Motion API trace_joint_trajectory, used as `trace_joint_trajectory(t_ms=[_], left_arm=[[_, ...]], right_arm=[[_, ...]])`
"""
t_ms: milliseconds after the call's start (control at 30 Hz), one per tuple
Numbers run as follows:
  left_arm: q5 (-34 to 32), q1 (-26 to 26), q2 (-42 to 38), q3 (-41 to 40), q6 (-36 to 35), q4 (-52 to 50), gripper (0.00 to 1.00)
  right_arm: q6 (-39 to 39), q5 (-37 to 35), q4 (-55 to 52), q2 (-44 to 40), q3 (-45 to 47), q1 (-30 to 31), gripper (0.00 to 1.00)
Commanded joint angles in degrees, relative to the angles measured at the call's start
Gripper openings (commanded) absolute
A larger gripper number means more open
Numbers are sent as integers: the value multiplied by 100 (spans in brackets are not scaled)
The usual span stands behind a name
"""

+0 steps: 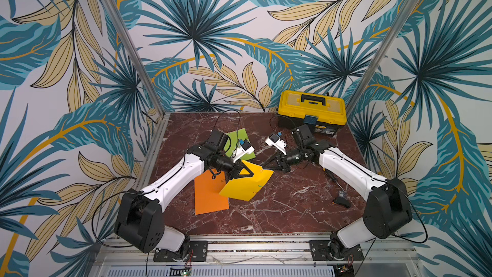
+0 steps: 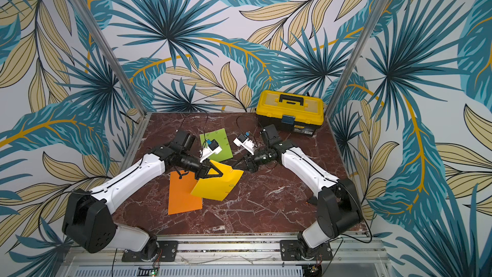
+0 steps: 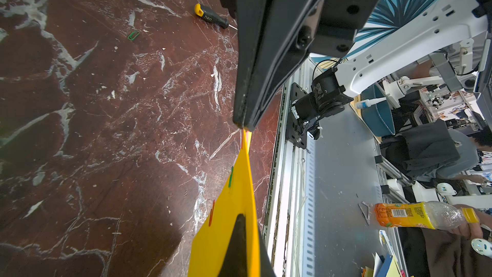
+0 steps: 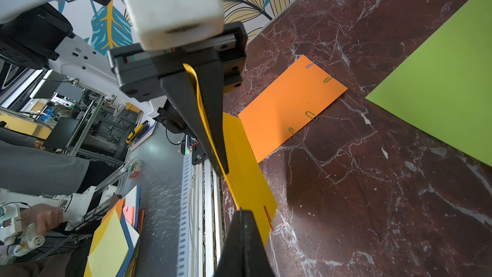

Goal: Unclip the paperclips from the documents
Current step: Remove the paper clip from the document.

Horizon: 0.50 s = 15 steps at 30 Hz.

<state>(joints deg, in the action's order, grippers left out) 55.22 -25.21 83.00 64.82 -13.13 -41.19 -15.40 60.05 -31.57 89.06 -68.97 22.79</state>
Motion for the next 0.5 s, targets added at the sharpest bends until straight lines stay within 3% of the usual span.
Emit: trace_joint_trajectory(t_ms=[0, 467], left_arm=[[-178, -15, 67, 4, -84, -553, 0], [-196, -12, 58, 20, -76, -573, 0]], right_arm=[[43, -68, 211, -213, 79, -221, 4], [29, -30, 228, -218, 94, -230, 6]])
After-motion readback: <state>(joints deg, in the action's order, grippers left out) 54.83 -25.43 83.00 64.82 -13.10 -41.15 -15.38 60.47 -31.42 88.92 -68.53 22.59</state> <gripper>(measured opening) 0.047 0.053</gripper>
